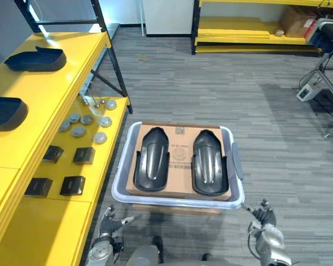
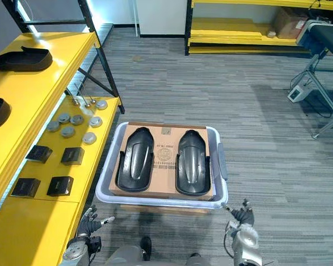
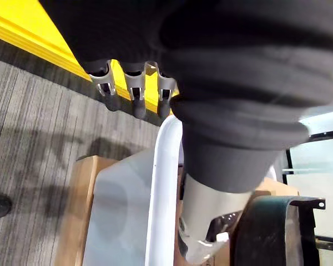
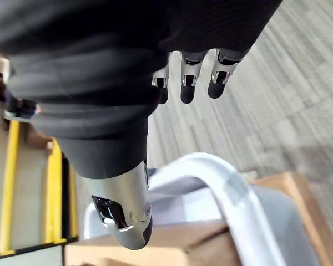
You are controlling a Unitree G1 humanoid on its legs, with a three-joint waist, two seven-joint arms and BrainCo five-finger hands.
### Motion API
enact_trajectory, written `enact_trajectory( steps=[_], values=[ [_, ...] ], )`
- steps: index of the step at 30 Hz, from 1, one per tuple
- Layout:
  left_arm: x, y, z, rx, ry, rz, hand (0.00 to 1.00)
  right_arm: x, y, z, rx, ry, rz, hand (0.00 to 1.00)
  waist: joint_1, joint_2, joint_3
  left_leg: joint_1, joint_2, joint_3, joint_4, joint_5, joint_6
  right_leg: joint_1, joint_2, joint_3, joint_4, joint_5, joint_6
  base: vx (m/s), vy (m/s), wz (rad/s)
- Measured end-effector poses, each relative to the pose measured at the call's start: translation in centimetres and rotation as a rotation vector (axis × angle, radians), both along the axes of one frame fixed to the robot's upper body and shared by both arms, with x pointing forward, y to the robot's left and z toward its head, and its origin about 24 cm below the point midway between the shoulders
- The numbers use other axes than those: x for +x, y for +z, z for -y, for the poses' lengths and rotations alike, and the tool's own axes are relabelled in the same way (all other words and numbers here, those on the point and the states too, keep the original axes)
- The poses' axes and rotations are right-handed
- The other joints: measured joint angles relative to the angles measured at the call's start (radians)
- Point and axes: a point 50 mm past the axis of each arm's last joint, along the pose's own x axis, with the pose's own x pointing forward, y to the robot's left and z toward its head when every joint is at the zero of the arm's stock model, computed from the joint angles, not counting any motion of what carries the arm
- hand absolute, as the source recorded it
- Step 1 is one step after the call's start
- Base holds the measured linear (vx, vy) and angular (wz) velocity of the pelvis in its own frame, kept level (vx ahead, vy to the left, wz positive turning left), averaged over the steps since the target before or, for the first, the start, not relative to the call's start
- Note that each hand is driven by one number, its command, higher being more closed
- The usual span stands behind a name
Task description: Walk over and take plastic housings, then place them on the shelf
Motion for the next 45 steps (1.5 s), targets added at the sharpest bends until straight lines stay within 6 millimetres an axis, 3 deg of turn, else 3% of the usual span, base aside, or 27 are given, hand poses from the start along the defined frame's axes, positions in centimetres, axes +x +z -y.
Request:
enact_trajectory(
  steps=[7, 13, 21, 24, 27, 31, 36, 37, 42, 45],
  values=[
    [-0.1, -0.1, 0.3, 0.000, -0.011, -0.003, 0.00, 1.8, 2.7, -1.4, -0.104, 0.057, 0.100, 0.00, 0.003, -0.001, 0.000, 0.034, -0.002, 0.000, -0.115, 0.076, 0.003, -0.012, 0.001, 0.002, -0.012, 0.035, 0.000, -0.05, 0.003, -0.01],
    [-0.2, -0.1, 0.5, -0.002, -0.021, -0.005, 0.00, 5.0, 4.5, -4.0, -0.212, 0.181, 0.144, 0.00, 0.007, 0.003, 0.008, 0.034, -0.004, -0.010, -0.227, 0.155, -0.009, -0.057, 0.003, -0.010, -0.017, 0.049, 0.003, -0.12, 0.002, 0.04],
    [0.2, 0.2, 0.9, -0.003, -0.036, 0.021, 0.00, 8.9, 6.6, -4.9, -0.283, 0.170, 0.163, 0.00, 0.055, 0.011, 0.067, -0.026, -0.016, -0.053, -0.230, 0.178, -0.011, -0.096, -0.005, -0.050, -0.033, 0.057, 0.016, -0.05, 0.019, 0.16],
    [0.8, 0.7, 0.9, 0.001, -0.040, 0.059, 0.00, 10.1, 7.1, -5.2, -0.297, 0.152, 0.153, 0.00, 0.059, 0.009, 0.094, -0.051, -0.022, -0.063, -0.229, 0.199, 0.014, -0.103, -0.009, -0.065, -0.035, 0.068, 0.010, 0.08, -0.010, 0.16],
    [1.7, 1.2, 1.0, 0.011, -0.036, 0.095, 0.00, 11.4, 8.3, -5.5, -0.319, 0.126, 0.174, 0.00, 0.061, 0.008, 0.132, -0.060, -0.025, -0.070, -0.225, 0.198, 0.015, -0.107, -0.011, -0.067, -0.034, 0.070, 0.013, 0.05, -0.006, 0.09],
    [2.8, 1.8, 1.2, 0.014, -0.046, 0.140, 0.00, 12.1, 8.7, -4.7, -0.317, 0.056, 0.161, 0.00, 0.081, 0.010, 0.162, -0.082, -0.029, -0.075, -0.205, 0.196, 0.017, -0.119, -0.015, -0.066, -0.031, 0.071, 0.014, 0.01, -0.003, 0.03],
    [3.4, 2.0, 1.8, 0.012, -0.054, 0.161, 0.00, 13.0, 8.4, -4.3, -0.276, 0.020, 0.112, 0.00, 0.083, 0.013, 0.200, -0.114, -0.026, -0.079, -0.189, 0.196, 0.017, -0.154, -0.013, -0.062, -0.013, 0.074, 0.012, -0.07, 0.002, -0.02],
    [3.3, 1.9, 2.1, 0.002, -0.054, 0.156, 0.00, 12.9, 7.7, -4.0, -0.254, 0.009, 0.078, 1.00, 0.085, 0.015, 0.204, -0.117, -0.026, -0.079, -0.189, 0.196, 0.017, -0.158, -0.013, -0.061, -0.013, 0.079, 0.013, -0.07, 0.009, -0.06],
    [3.3, 1.8, 2.7, -0.002, -0.063, 0.150, 0.00, 12.7, 6.1, -3.8, -0.207, 0.004, 0.002, 1.00, 0.083, 0.022, 0.210, -0.117, -0.026, -0.079, -0.190, 0.194, 0.010, -0.159, -0.012, -0.062, -0.012, 0.081, 0.014, -0.05, 0.006, 0.00],
    [3.3, 1.7, 2.9, -0.017, -0.061, 0.150, 0.00, 12.7, 6.3, -3.2, -0.208, 0.001, 0.001, 1.00, 0.083, 0.025, 0.216, -0.117, -0.024, -0.079, -0.196, 0.198, 0.006, -0.161, -0.010, -0.062, -0.014, 0.081, 0.014, -0.01, -0.002, 0.00]
  ],
)
